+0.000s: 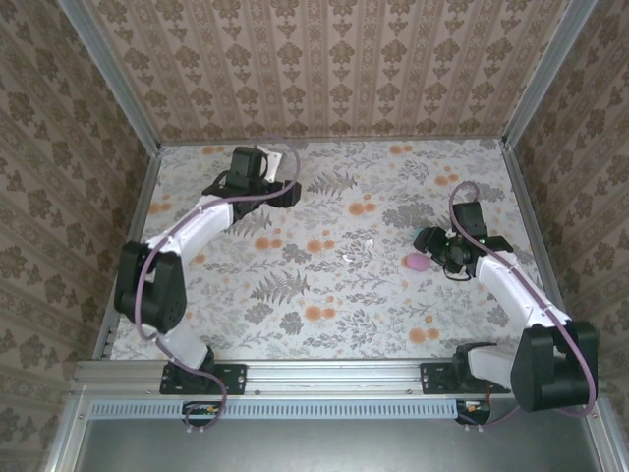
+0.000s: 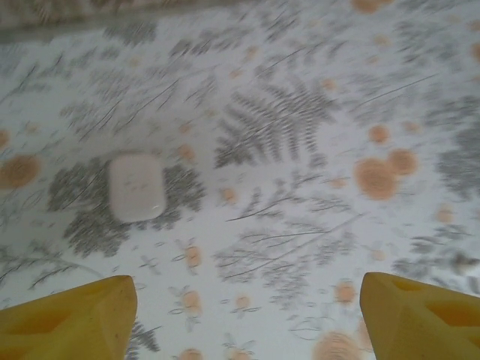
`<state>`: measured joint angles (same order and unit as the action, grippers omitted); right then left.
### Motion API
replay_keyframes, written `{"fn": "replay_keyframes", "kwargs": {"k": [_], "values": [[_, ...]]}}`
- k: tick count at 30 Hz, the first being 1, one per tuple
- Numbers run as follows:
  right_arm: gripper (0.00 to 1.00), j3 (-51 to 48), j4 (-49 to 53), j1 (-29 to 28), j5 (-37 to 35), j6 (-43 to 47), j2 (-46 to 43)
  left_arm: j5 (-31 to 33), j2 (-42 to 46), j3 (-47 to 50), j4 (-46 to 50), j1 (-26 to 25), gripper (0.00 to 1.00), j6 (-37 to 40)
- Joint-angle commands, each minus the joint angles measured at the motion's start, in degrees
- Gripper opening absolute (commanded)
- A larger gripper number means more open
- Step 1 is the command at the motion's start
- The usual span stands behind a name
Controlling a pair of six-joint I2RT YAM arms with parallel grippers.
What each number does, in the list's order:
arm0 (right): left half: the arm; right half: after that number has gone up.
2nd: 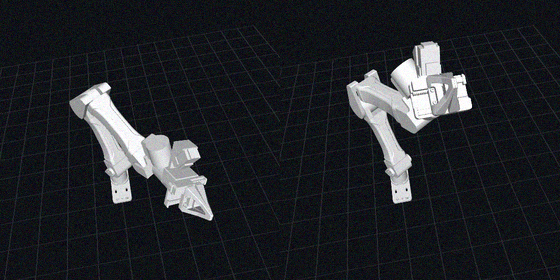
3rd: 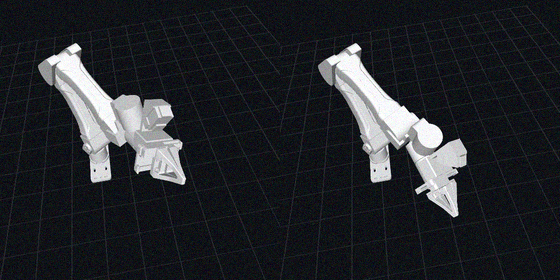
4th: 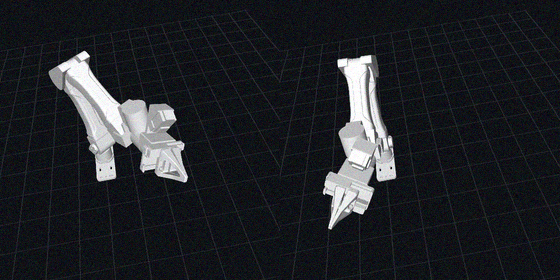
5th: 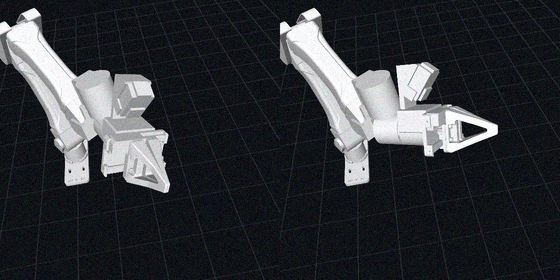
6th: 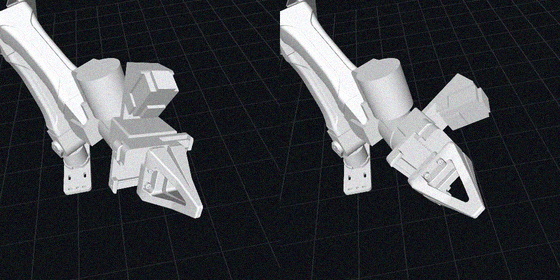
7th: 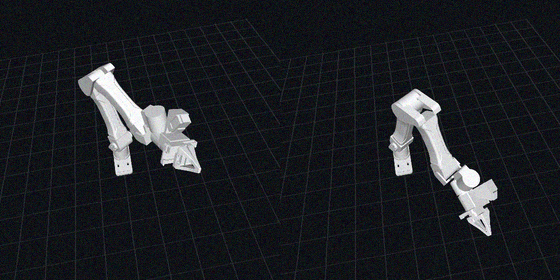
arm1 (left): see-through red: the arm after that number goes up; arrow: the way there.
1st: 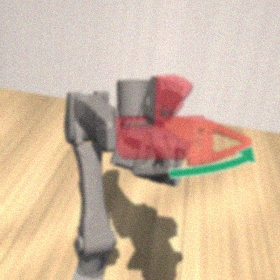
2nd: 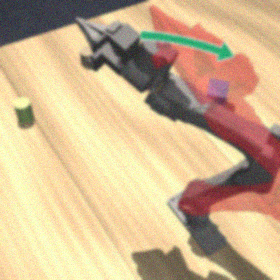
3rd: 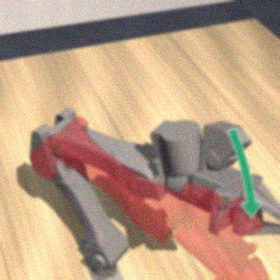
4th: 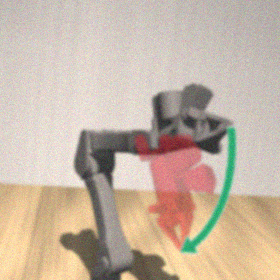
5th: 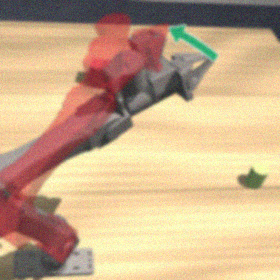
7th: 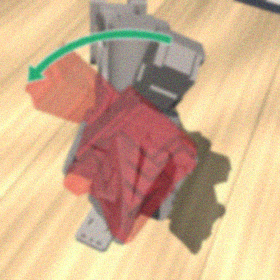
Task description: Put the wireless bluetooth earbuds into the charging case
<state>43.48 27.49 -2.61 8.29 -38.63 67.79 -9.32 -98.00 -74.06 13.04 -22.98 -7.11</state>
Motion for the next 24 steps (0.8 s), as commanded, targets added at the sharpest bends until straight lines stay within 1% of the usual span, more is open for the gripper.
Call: {"fn": "replay_keyframes", "kwargs": {"k": [1, 2, 4, 6, 8, 9, 11, 12, 14, 18, 24], "values": [[0.66, 3.1, 2.0, -0.35, 2.53, 1.45, -1.26, 3.89, -7.63, -7.37, 10.43, 1.09, 0.82, 0.21], [0.66, 3.68, 2.29, -0.58, 3.01, 1.45, -1.17, 5.25, -10.36, -9.6, 11.77, 1.3, 0.82, 0.17], [0.66, 4.38, 2.16, -0.94, 4.1, 1.16, -1.08, 5.23, -14.92, -14.42, 14.15, 1.78, 0.83, 0.43], [0.67, 4.93, 2.07, -1.37, 4.69, 0.89, -1.08, 4.49, -19.75, -19.8, 16.96, 2.19, 0.83, 2.28], [0.67, 5.55, 2.22, -1.81, 4.71, 0.76, -1.08, 6.14, -24.29, -25.82, 21.21, 2.39, 0.82, 3.57], [0.67, 5.79, 2.22, -1.95, 4.72, 0.73, -1.07, 6.41, -25.67, -27.37, 21.53, 2.62, 0.82, 3.97], [0.67, 5.99, 2.23, -2.22, 4.67, 0.7, -1.0, 3.55, -28.71, -30.97, 22.6, 3.68, 0.8, 4.53], [0.68, 6.06, 2.22, -2.35, 4.67, 0.54, -0.92, 3.23, -30.04, -32.99, 23.78, 4.05, 0.78, 4.33], [0.68, 6.07, 2.13, -2.57, 4.7, 0.48, -0.65, 2.9, -32.18, -36.02, 25.03, 4.61, 0.76, 4.75], [0.68, 6.0, 1.89, -2.75, 4.74, 0.31, -0.14, 1.98, -35.59, -40.99, 28.59, 5.1, 0.76, 6.12], [0.68, 6.66, 1.08, -2.83, 6.01, 0.01, 1.31, 3.38, -38.1, -43.62, 29.97, 5.1, 0.74, 7.1]]}}
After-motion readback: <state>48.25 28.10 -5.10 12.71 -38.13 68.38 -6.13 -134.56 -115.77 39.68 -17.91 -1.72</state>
